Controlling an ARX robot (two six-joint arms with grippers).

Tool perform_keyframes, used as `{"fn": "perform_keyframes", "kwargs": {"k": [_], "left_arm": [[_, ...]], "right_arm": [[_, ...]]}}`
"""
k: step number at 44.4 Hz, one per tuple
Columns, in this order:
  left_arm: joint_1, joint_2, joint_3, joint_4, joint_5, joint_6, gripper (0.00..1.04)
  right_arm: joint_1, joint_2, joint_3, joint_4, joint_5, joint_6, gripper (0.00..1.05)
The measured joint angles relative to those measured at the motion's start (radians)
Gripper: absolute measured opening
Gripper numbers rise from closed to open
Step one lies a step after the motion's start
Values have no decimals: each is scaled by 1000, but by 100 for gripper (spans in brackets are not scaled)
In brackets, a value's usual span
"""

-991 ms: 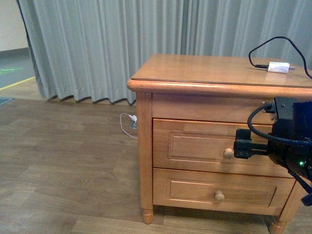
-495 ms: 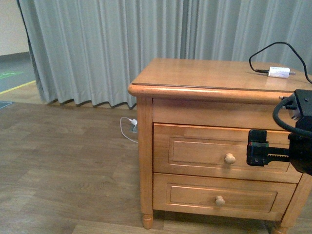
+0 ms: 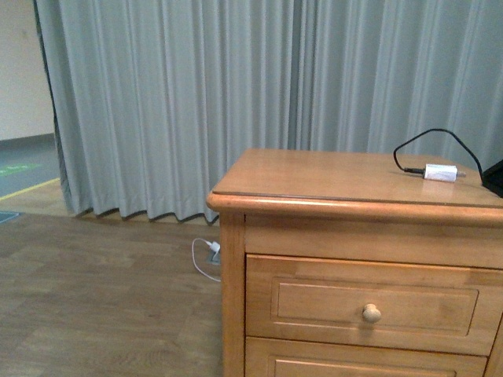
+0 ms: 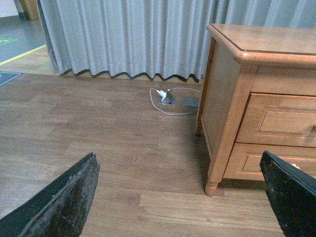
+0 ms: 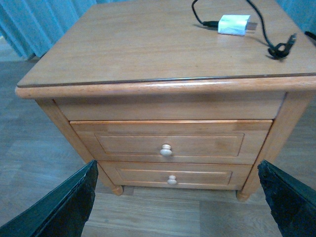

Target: Place pink marker in drawer with both arms

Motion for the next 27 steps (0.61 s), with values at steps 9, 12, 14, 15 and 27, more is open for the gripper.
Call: {"fn": "perform_keyframes", "kwargs": {"k": [9,12,14,15,27], "left_arm": [[0,0,0,0,0,0,99],[0,0,0,0,0,0,99],[0,0,0,0,0,0,99],[0,0,0,0,0,0,99],[0,0,0,0,0,0,99]], "right_arm": [[85,-225,1,-192,144,108,96],[86,-226,1,-192,145,114,96],[86,-220,1,-195,145,117,96],[86,-216,0,-195,145,119,96],[-26,-394,-342,214,29,-157,37]]}}
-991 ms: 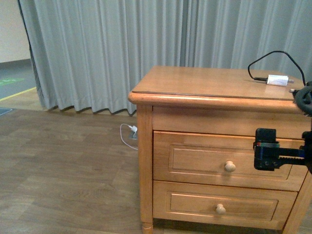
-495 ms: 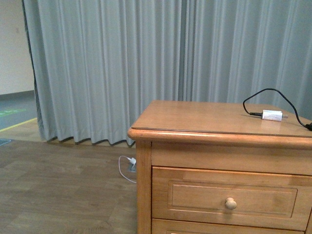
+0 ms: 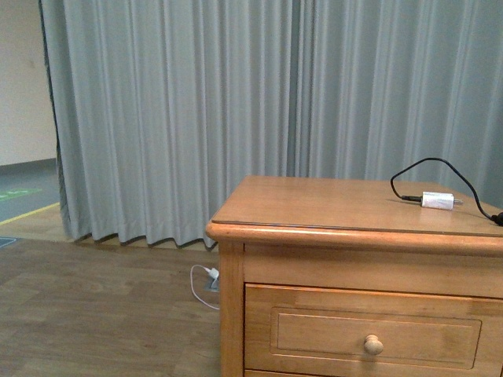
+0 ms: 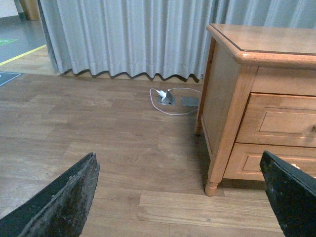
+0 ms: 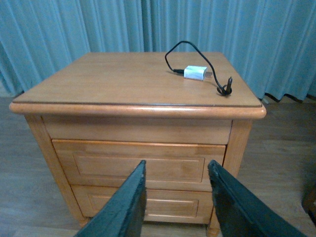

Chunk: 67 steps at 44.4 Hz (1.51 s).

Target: Place pink marker in drawer with both arms

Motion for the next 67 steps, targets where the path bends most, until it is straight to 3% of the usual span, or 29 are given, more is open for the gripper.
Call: {"fn": "perform_keyframes", "kwargs": {"k": [5,10,13,15,19,49,55,59,67], "left_arm": [[0,0,0,0,0,0,99],[0,0,0,0,0,0,99],[0,0,0,0,0,0,99],[0,0,0,0,0,0,99],[0,0,0,0,0,0,99],[0,0,0,0,0,0,99],[0,0,0,0,0,0,99],[0,0,0,0,-1,0,99],[0,0,0,0,0,0,99]], "right_arm": [[-34,-56,-68,13,-35,-10,16],[-56,-96,-110,16,-54,-18,1],[-77,-128,-143,17,-73,-17,1],[-127,-152,-164,15,-150,-17,1],[-172,-197,-195,6,-163,-17,1],[-174,-437,-317,-103,-170,-18,1],[-174,-482,-317,-145,-170,-17,1],[-174,-622,-317,-316,-171,-18,1],[-174,-653,-317,-325,-171,-17,1]]}}
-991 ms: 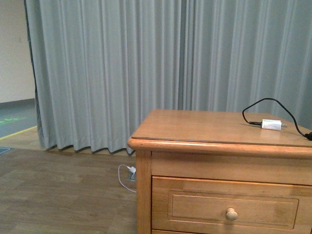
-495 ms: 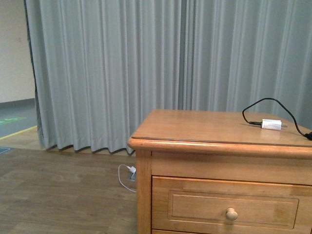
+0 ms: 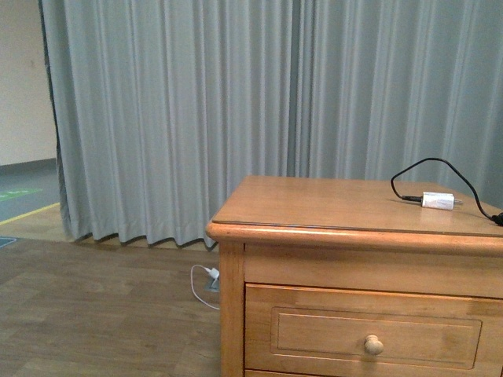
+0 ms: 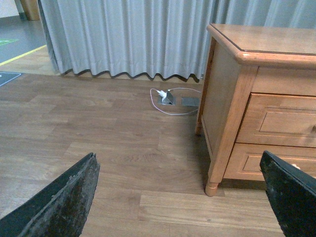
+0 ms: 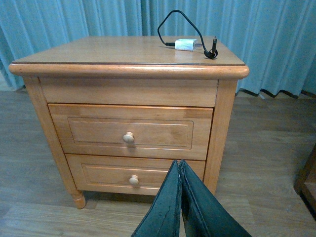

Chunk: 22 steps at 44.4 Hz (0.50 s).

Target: Place pink marker in drawer with both arms

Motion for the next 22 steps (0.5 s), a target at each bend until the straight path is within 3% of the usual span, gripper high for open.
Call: {"fn": "perform_keyframes", "kwargs": {"k": [5,22], "left_arm": [[0,0,0,0,0,0,99],[0,0,0,0,0,0,99]], "right_arm": [[0,-1,0,0,0,-1,2],[0,-1,0,0,0,-1,63]]}}
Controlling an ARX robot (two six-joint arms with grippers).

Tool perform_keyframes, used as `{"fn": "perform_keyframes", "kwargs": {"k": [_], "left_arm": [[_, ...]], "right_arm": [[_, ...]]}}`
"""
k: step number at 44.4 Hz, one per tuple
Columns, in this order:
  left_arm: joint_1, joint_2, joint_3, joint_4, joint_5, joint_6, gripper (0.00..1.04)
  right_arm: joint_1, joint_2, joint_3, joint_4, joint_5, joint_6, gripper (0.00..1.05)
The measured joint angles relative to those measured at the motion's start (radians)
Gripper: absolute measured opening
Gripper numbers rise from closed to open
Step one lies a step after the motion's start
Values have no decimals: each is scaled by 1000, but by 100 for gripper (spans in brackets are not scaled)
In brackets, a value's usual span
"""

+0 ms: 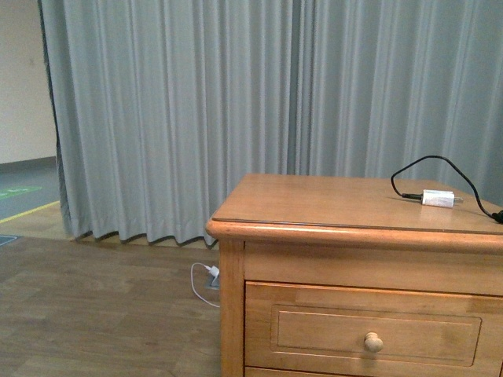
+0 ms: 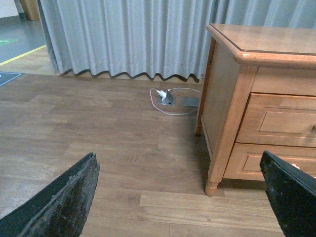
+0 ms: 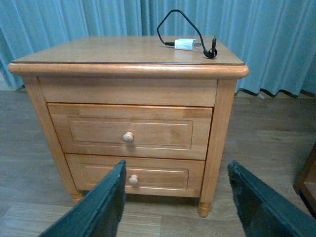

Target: Place pink marker in drawer with both arms

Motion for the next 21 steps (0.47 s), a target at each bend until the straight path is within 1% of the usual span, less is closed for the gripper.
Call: {"fn": "perform_keyframes", "kwargs": {"k": [6,9,12,21], "left_arm": [[0,0,0,0,0,0,99],[0,0,0,0,0,0,99],[0,0,0,0,0,0,99],[0,0,0,0,0,0,99]], "right_arm": [[0,0,0,0,0,0,85],[0,0,0,0,0,1,98],[0,0,0,0,0,0,96],[0,0,0,0,0,0,96]]}}
